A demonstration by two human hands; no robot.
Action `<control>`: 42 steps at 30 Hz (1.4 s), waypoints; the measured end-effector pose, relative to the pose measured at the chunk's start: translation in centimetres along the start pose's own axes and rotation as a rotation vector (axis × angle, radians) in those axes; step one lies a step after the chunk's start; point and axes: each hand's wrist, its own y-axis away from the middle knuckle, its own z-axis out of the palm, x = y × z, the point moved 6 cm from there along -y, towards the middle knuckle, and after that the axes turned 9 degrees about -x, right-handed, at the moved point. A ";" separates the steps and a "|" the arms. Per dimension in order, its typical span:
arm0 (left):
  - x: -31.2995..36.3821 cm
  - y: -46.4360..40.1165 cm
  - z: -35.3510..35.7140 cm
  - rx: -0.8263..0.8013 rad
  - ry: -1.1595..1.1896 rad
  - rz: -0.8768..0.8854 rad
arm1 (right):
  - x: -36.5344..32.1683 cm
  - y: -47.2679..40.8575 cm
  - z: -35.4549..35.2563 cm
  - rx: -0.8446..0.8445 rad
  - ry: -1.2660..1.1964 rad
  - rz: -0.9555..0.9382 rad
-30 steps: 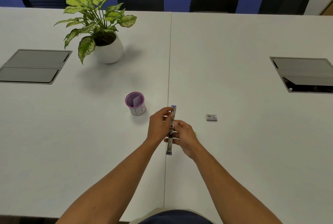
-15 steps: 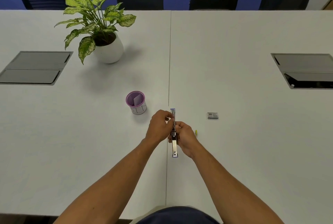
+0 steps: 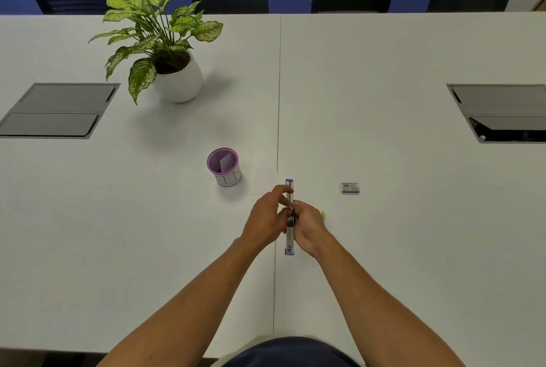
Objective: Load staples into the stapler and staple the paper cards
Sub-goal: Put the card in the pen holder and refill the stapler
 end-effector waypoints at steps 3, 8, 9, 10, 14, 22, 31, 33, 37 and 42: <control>0.1 0.4 -0.1 0.010 -0.033 0.079 | -0.2 -0.2 -0.3 0.001 -0.022 -0.019; -0.1 1.3 0.2 -0.012 0.010 0.182 | -0.3 -0.4 -0.3 -0.025 -0.073 -0.038; -0.2 1.4 0.2 -0.002 0.023 0.173 | -0.2 -0.4 -0.2 -0.033 -0.081 -0.036; -0.5 1.5 0.2 0.006 0.045 0.147 | -0.2 -0.5 -0.1 -0.040 -0.087 -0.037; -1.5 1.7 0.9 -0.038 0.173 0.032 | 0.2 -0.7 -0.2 -0.025 -0.097 -0.031; -3.1 2.2 1.9 0.028 0.066 -0.199 | 1.5 -0.8 -0.5 -0.020 -0.015 0.017; -4.9 1.4 1.3 0.144 -0.026 -0.312 | 1.8 -1.9 -1.7 0.015 0.189 0.047; -5.5 1.2 1.1 0.151 -0.063 -0.345 | 1.9 -2.0 -2.5 0.049 0.237 0.052; -7.2 0.7 1.2 0.111 -0.198 -0.392 | 1.7 -2.0 -4.9 0.138 0.278 0.029; -9.2 0.0 1.7 0.017 -0.311 -0.462 | -0.4 -1.5 -9.0 0.294 0.167 -0.064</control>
